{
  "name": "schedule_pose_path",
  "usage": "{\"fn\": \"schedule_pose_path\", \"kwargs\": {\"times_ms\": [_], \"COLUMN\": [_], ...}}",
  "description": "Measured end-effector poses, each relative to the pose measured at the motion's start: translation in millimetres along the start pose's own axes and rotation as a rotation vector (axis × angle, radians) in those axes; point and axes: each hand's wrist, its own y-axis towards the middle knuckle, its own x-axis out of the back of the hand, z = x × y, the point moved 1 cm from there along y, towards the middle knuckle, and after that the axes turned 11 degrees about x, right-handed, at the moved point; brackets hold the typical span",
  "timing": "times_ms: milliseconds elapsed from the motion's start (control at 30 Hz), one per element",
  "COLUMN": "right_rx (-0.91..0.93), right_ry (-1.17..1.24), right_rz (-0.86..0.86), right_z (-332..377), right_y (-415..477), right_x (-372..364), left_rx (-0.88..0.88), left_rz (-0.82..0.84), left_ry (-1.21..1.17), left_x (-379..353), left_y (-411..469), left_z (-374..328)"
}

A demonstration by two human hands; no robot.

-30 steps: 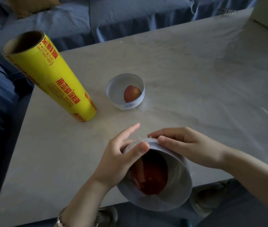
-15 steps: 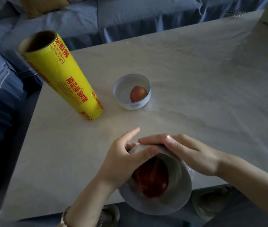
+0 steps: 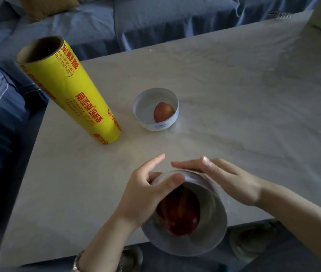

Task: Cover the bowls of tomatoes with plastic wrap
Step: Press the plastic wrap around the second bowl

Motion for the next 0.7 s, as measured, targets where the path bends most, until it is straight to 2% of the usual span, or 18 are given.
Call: {"fn": "schedule_pose_path", "kwargs": {"times_ms": [100,200,300,400,533,700], "right_rx": [-0.087,-0.135,-0.126,-0.144,-0.188,-0.197], "right_ry": [0.076,0.221,0.382,0.465,0.427,0.376], "right_rz": [-0.132,-0.05,-0.142,-0.221,-0.393,-0.435], "right_z": [-7,-9,-16,-17,-21,-18], "right_y": [-8,-19,-20,-17,-17,-15], "right_x": [13,15,13,11,7,2], "left_rx": [-0.003,-0.023,0.031,0.117,0.234,0.167], "left_rz": [-0.034,-0.157,-0.186,-0.091,0.096,0.182], "left_ry": [-0.06,-0.198,-0.357,-0.396,-0.335,-0.175], "left_x": [2,1,-3,-8,-9,-8], "left_y": [0,2,9,9,6,9], "left_z": [3,0,3,7,6,-2]}}
